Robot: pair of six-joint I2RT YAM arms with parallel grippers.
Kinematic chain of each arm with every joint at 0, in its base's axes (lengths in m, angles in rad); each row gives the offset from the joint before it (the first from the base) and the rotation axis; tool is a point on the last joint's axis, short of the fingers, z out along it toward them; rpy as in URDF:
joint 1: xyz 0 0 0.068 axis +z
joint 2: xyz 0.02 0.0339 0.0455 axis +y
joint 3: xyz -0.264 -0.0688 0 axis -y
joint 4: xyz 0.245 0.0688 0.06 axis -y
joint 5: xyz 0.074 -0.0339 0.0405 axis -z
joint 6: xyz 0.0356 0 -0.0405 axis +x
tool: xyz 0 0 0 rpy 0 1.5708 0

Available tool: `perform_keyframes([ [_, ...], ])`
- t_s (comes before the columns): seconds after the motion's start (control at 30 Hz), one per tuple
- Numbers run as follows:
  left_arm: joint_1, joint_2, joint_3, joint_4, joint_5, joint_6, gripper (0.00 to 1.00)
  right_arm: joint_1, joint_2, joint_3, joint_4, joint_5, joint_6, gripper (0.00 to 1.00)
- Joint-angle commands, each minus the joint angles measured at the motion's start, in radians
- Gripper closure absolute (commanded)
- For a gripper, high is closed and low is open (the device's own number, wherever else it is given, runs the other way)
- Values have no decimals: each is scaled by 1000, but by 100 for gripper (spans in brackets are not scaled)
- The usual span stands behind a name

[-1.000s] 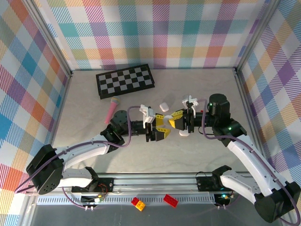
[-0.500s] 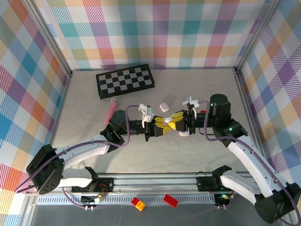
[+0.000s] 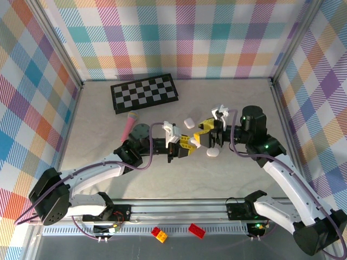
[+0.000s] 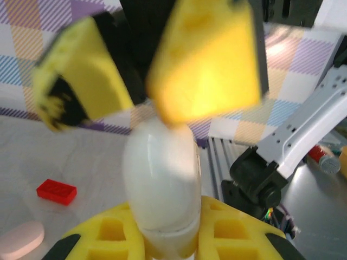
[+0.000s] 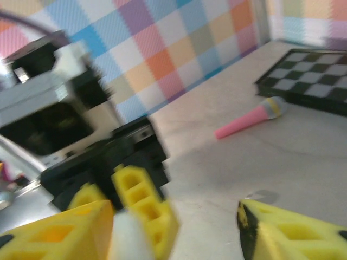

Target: Insert the wireless bluetooth earbuds into the charging case

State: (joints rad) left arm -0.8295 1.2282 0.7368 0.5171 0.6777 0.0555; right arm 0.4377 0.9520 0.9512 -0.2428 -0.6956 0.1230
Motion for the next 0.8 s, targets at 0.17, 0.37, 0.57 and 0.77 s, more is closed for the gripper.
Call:
perform_keyframes([
  [0.17, 29, -47, -1, -101, -25, 124, 88, -5, 3, 73, -27, 74, 77, 27],
  [0.37, 52, -51, 10, -133, 3, 124, 88, 25, -5, 51, -124, -41, -123, 20],
  [0.57, 52, -60, 33, -200, 35, 149, 88, 80, 21, 50, -209, -22, -247, 31],
  [0.77, 54, -59, 63, -241, 72, 138, 87, 105, 69, 64, -267, -54, -335, 42],
])
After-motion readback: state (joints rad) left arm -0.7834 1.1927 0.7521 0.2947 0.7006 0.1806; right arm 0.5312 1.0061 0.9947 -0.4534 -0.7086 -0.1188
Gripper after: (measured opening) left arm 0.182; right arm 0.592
